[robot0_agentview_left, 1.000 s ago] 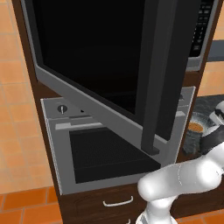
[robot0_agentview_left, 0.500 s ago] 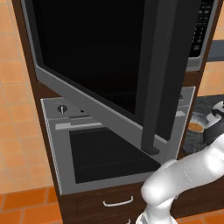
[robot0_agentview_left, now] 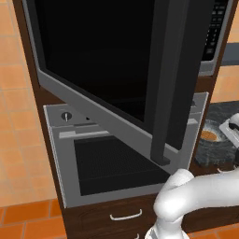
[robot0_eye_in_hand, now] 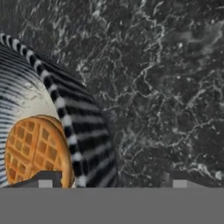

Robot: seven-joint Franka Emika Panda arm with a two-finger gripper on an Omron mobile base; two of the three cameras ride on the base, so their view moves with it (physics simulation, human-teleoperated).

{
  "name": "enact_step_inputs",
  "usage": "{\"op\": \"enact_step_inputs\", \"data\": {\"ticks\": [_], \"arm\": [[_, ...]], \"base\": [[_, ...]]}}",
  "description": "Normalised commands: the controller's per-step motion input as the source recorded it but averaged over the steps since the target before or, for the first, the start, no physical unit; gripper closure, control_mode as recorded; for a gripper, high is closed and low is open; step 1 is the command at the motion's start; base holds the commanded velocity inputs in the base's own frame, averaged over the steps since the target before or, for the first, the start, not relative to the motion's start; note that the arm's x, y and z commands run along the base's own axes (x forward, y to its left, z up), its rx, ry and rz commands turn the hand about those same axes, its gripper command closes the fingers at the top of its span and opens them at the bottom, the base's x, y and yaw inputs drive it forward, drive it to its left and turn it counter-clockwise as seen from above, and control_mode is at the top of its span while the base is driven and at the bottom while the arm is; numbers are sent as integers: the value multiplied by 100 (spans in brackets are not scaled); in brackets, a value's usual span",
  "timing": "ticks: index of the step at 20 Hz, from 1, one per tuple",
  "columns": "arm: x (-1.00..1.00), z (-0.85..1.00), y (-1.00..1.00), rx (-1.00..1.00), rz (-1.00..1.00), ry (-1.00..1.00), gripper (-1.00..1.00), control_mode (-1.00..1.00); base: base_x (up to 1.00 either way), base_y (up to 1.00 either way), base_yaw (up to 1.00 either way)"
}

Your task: Open the microwave, place the bowl with waffle inside the microwave, then close the microwave door and turn it on.

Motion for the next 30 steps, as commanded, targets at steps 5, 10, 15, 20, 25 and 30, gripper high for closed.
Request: {"op": "enact_step_inputs", "data": {"ticks": [5,10,15,20,25,30], "arm": [[13,-31,12,0,2,3,100,-100],[1,-8,0,0,0,1,100,-100],[-39,18,-15,1,0,-9,100,-100],[-100,74,-54,1,0,-30,100,-100],[-100,90,-5,4,5,-46,100,-100],[-100,70,45,2,0,-46,100,-100]], "base": [[0,0,0],[0,0,0],[0,0,0],[0,0,0],[0,0,0],[0,0,0]]}}
